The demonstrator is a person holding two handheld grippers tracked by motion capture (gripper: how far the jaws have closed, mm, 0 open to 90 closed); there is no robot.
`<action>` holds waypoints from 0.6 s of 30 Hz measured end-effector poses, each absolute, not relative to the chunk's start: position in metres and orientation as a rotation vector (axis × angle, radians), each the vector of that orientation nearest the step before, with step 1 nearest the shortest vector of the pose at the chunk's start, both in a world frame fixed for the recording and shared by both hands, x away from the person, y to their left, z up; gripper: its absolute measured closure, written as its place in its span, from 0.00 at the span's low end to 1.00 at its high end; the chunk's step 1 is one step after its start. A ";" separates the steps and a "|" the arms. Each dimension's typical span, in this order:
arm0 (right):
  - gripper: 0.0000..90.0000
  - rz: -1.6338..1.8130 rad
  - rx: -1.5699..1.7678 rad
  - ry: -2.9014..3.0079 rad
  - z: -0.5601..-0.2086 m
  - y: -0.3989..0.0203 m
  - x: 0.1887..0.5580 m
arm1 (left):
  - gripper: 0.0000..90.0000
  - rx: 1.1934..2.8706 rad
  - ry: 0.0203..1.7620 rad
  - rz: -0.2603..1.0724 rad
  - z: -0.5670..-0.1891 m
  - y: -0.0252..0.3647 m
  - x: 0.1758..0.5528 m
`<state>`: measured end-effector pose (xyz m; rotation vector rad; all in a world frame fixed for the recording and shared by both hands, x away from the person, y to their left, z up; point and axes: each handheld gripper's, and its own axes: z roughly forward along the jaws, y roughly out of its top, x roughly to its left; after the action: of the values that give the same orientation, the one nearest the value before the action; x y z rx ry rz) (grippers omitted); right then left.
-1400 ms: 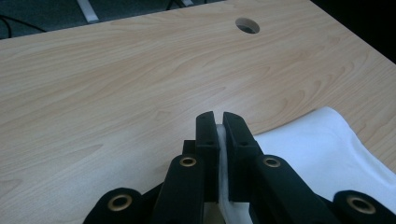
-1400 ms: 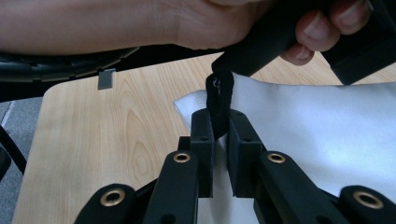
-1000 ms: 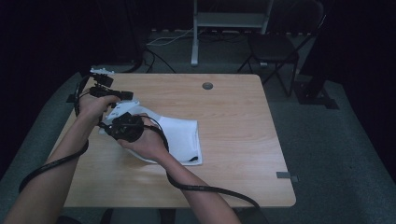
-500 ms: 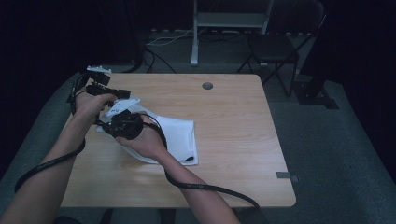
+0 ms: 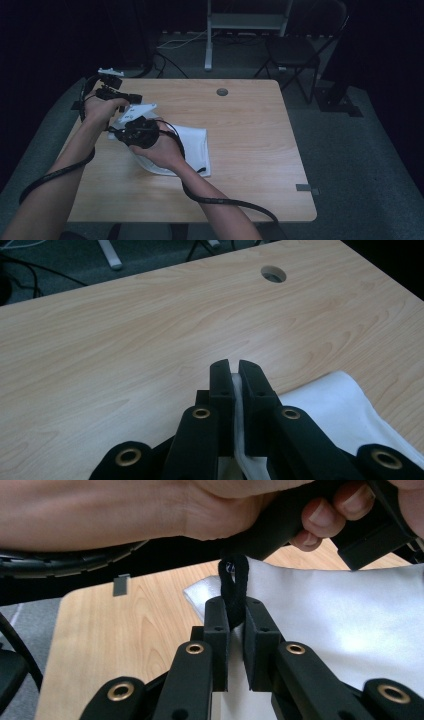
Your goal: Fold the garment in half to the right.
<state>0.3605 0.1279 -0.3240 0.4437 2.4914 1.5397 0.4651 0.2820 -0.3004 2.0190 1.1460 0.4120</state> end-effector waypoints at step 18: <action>0.92 1.558 0.498 2.463 -0.321 0.099 0.359 | 0.95 2.062 1.165 0.488 -0.297 0.261 0.468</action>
<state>0.3592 0.0993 -0.3212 0.4983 2.4626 1.5581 0.4681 0.2610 -0.2972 2.0621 1.1646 0.4881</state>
